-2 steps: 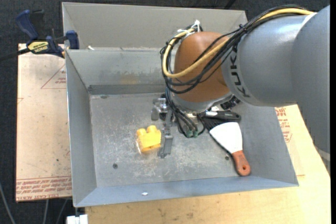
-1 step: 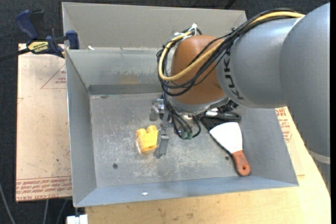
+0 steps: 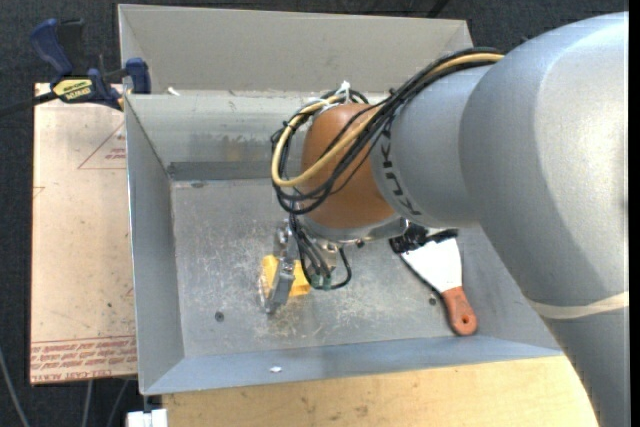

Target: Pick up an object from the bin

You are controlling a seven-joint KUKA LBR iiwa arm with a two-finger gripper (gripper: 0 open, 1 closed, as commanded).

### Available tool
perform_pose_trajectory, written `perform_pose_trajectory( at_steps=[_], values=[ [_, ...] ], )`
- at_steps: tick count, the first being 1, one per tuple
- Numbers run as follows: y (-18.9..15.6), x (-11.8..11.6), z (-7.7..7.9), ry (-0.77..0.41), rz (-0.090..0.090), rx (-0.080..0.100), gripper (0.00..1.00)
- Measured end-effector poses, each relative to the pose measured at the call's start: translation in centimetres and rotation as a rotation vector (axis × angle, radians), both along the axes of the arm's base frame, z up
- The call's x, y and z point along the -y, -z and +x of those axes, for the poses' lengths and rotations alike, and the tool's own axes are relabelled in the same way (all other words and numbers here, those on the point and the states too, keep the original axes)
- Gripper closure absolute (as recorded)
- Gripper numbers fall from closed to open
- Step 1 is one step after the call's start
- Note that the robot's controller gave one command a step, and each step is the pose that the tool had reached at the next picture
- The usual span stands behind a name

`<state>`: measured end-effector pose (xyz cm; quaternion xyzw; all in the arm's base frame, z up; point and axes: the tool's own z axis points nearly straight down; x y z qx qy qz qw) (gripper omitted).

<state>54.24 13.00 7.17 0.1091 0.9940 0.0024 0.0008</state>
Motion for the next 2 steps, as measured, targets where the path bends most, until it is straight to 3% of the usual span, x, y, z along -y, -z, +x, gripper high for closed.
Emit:
perform_pose_trajectory(
  at_steps=[1, 2],
  values=[
    [0.0, 0.0, 0.0, 0.001, 0.000, 0.000, 1.00],
    [-19.3, -0.7, 0.3, 0.042, 0.003, 0.008, 1.00]
  ],
)
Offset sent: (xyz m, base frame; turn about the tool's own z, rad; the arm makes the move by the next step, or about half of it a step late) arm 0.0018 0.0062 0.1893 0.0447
